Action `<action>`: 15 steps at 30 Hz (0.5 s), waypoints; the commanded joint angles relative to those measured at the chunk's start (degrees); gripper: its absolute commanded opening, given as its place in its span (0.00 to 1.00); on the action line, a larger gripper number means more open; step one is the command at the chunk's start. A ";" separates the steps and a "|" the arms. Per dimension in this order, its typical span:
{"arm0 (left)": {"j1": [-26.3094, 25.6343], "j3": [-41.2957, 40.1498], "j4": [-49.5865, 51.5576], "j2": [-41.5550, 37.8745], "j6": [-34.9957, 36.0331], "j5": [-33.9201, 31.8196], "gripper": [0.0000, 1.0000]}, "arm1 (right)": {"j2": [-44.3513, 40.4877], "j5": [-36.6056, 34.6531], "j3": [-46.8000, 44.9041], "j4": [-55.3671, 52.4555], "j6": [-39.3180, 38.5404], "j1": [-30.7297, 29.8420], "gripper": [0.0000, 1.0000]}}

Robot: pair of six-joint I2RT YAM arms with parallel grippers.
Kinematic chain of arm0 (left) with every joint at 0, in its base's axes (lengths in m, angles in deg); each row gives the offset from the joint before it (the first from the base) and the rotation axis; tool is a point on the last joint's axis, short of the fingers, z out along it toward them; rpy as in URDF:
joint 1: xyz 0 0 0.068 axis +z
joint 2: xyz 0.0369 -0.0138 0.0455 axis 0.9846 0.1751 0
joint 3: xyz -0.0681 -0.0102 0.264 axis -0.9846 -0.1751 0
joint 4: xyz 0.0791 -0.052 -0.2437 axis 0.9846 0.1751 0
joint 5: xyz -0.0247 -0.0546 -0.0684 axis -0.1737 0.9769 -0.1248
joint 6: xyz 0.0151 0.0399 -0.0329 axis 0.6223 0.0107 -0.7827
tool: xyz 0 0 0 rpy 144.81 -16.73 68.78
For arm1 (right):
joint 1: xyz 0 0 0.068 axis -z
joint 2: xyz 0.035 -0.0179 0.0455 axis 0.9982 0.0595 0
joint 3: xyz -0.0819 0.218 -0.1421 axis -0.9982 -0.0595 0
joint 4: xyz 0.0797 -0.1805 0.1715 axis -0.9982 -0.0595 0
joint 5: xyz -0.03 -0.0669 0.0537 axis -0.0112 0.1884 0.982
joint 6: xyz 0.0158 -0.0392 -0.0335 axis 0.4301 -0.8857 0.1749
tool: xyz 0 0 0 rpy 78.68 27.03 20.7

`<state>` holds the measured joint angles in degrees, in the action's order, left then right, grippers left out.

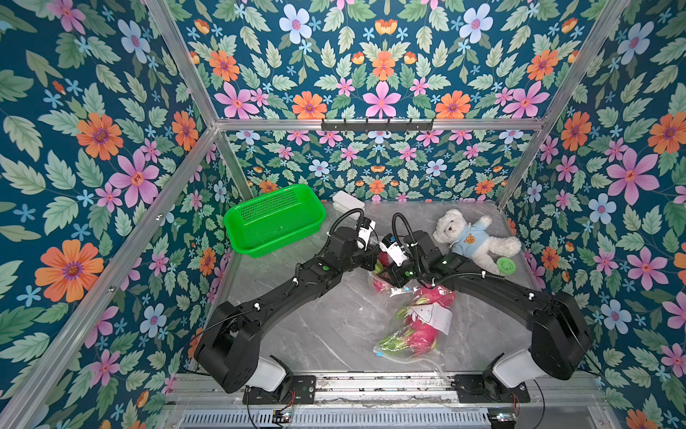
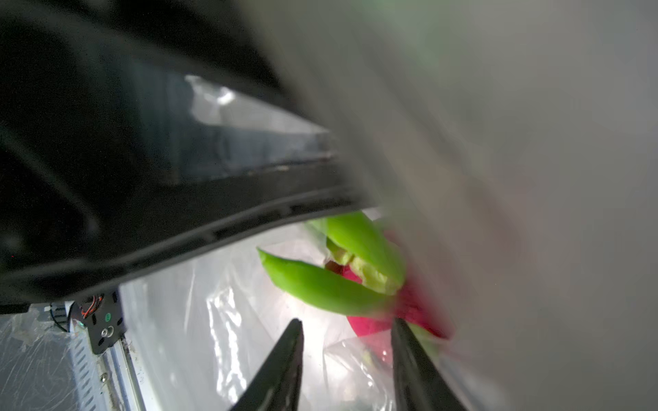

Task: Open the zip-top bag and take out the dragon fruit
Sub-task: Pick up the dragon fruit from the zipper food storage bag.

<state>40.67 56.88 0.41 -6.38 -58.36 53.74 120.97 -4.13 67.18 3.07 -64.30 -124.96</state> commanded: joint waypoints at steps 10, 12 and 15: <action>0.05 0.42 0.54 -0.51 -0.76 3.17 0.00 | 5.94 -11.55 2.10 11.00 -4.46 -0.29 0.57; 0.05 0.56 0.73 -0.55 -0.62 3.27 0.00 | 9.57 -11.81 3.88 9.02 -4.98 -0.52 0.57; 0.04 0.64 0.73 -0.85 -0.66 3.40 0.00 | 12.32 -12.11 4.51 9.05 -5.53 -0.83 0.57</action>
<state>40.67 57.01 2.77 -6.62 -58.82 55.68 131.66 -14.75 71.12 12.71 -67.43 -125.51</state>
